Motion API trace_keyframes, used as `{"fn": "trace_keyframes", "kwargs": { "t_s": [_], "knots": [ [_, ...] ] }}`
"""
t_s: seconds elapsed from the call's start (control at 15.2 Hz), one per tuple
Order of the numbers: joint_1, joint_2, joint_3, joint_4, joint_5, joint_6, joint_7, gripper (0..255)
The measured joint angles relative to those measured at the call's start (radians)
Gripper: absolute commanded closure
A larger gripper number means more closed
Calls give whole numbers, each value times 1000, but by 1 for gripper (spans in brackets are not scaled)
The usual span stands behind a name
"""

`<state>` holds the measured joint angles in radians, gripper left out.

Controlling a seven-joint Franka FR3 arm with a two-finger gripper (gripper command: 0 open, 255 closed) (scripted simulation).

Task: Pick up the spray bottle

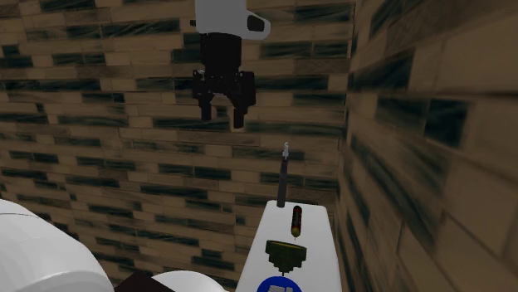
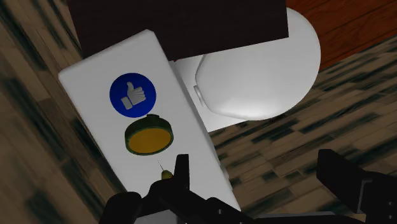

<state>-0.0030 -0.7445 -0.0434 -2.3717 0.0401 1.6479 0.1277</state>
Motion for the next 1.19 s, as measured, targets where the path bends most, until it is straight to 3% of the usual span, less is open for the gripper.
{"fn": "trace_keyframes", "kwargs": {
  "t_s": [0.26, 0.86, 1.19],
  "knots": [
    [8, 27, -17, -38, -4, 95, -43, 0],
    [52, 221, -117, -132, 13, 517, -261, 0],
    [109, 386, -178, -118, 83, 740, -410, 0]
  ]
}}
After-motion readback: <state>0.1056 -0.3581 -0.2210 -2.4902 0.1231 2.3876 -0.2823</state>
